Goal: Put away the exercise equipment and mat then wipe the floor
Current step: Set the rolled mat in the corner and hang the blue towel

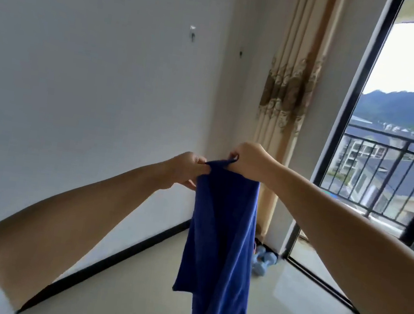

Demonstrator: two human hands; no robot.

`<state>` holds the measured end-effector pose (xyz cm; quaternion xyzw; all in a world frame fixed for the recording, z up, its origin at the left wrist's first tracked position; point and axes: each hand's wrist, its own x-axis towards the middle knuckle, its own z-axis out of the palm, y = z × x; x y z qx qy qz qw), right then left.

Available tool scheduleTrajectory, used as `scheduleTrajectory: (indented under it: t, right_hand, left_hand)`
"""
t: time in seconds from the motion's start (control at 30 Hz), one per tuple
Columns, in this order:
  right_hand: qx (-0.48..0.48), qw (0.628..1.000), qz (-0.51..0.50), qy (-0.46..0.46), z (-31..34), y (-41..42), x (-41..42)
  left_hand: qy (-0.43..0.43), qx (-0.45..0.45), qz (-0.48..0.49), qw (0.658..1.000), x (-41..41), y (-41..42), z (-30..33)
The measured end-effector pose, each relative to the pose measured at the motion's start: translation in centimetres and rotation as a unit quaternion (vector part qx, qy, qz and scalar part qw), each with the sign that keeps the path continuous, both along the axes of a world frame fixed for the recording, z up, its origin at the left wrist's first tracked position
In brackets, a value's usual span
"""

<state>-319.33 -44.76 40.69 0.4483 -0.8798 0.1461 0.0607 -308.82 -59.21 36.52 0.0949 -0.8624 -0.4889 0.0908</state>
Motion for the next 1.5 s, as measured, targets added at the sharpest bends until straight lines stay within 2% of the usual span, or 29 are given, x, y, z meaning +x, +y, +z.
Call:
scheduleTrajectory:
  t: [0.1,0.2,0.3,0.47,0.63,0.73,0.87,1.07,1.2,1.27,1.4,1.5]
  right_hand:
    - [-0.036,0.999,-0.014,-0.019,1.1,-1.8,-6.5]
    - [-0.08,0.996,-0.022,-0.012,1.5,-3.9,-12.1]
    - [-0.063,0.997,-0.02,0.026,1.6,-6.6,-18.5]
    - [-0.026,0.998,0.006,0.063,3.5,-11.1,-30.6]
    - [-0.074,0.992,0.094,-0.03,7.5,-16.6,-42.4]
    - [-0.153,0.97,0.141,-0.13,8.8,-21.3,-47.5]
    - [-0.228,0.943,0.181,-0.159,9.6,-28.8,-52.7]
    - [-0.276,0.936,0.203,-0.083,13.4,-40.3,-59.5]
    - [-0.24,0.949,0.199,0.054,17.9,-46.3,-64.1]
    - [-0.233,0.947,0.189,0.11,20.1,-49.2,-66.7]
    - [-0.223,0.94,0.172,0.195,23.0,-55.3,-70.6]
    - [-0.221,0.928,0.177,0.241,24.3,-60.3,-72.8]
  left_hand:
    - [0.042,0.012,-0.009,0.999,-6.2,-3.0,2.9]
    - [0.024,-0.027,-0.05,0.998,-12.9,-4.5,4.2]
    - [0.013,-0.075,-0.054,0.996,-19.9,-6.2,4.4]
    - [0.094,-0.155,-0.009,0.983,-31.0,-10.3,6.5]
    - [0.136,-0.218,0.067,0.964,-40.1,-16.7,11.0]
    - [0.145,-0.246,0.136,0.949,-43.8,-21.5,12.9]
    - [0.136,-0.3,0.211,0.92,-47.9,-28.2,15.1]
    - [0.163,-0.357,0.267,0.88,-54.1,-37.0,19.3]
    - [0.152,-0.376,0.236,0.883,-57.4,-42.9,23.9]
    - [0.144,-0.403,0.238,0.872,-59.3,-46.1,26.1]
    - [0.113,-0.464,0.292,0.829,-63.6,-52.0,28.7]
    - [0.098,-0.525,0.357,0.767,-65.8,-55.8,29.5]
